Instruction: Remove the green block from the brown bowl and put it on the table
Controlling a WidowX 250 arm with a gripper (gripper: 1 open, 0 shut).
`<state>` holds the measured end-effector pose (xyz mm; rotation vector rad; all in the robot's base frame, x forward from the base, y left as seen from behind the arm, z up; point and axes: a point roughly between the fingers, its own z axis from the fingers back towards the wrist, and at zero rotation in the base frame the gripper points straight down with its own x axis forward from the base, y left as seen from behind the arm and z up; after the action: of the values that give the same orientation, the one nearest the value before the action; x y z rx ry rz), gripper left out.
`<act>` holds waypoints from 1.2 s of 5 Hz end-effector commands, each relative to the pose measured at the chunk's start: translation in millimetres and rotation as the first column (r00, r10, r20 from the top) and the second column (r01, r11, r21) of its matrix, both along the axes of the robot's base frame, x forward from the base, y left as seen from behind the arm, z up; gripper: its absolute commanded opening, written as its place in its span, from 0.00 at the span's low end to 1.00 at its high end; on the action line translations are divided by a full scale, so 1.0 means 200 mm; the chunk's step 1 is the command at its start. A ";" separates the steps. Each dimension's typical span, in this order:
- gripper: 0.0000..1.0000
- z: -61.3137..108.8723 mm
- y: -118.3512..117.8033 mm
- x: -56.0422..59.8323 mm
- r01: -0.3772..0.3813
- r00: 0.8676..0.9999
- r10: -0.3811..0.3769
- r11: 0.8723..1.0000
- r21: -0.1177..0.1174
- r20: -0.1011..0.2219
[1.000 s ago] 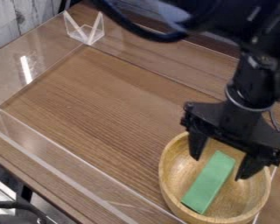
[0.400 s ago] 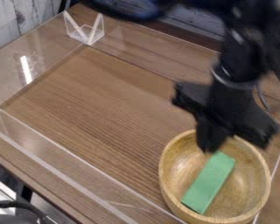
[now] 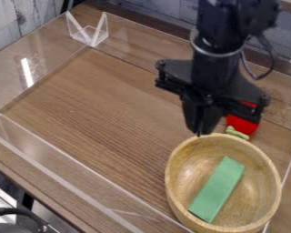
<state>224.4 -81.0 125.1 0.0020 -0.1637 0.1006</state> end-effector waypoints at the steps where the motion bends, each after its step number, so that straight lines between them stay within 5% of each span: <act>1: 1.00 -0.05 -0.03 -0.04 -0.030 0.999 0.030 1.000 -0.005 0.010; 2: 1.00 -0.14 -0.07 -0.08 -0.066 0.998 0.066 0.998 -0.009 -0.001; 4: 1.00 -0.31 -0.12 0.05 -0.114 0.993 0.114 0.993 -0.021 -0.012; 5: 1.00 -0.44 -0.12 0.04 -0.136 0.991 0.135 0.990 -0.024 -0.019; 6: 0.00 -0.43 -0.10 0.03 -0.205 0.979 0.205 0.978 -0.023 -0.020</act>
<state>226.1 -101.2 29.8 0.0128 -0.1093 0.3069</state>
